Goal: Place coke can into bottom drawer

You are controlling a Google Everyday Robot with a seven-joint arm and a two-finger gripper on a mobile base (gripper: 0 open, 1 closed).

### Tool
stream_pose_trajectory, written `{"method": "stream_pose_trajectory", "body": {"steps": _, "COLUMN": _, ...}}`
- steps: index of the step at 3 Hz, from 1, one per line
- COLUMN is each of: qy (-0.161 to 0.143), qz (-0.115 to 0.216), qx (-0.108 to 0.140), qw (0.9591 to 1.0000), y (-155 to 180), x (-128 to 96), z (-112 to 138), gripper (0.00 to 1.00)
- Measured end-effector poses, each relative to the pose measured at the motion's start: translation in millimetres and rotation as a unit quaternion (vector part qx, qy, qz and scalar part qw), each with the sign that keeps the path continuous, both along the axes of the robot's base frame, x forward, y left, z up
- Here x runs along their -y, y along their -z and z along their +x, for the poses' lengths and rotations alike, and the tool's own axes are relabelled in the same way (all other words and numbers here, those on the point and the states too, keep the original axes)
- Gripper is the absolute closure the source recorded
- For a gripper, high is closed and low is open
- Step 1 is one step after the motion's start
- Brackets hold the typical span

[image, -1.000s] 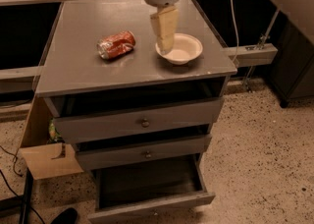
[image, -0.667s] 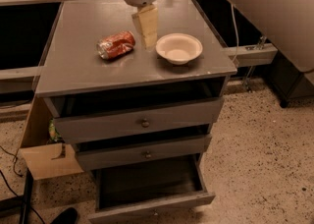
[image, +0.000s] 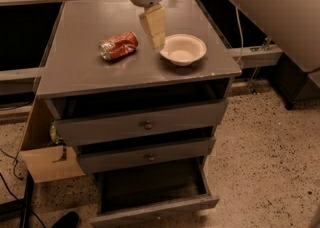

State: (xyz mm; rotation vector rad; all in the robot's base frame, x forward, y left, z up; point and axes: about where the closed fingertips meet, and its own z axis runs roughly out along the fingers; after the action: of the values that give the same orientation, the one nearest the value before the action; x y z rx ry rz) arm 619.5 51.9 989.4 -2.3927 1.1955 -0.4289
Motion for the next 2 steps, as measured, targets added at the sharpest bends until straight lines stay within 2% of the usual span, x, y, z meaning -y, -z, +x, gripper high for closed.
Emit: {"method": "stream_pose_trajectory", "body": {"steps": 2, "qy": -0.001, "qz": -0.049, "qx": -0.007, "qw": 0.9988, "y": 17.8, "x": 12.1, "z": 55.6, "gripper": 0.0}}
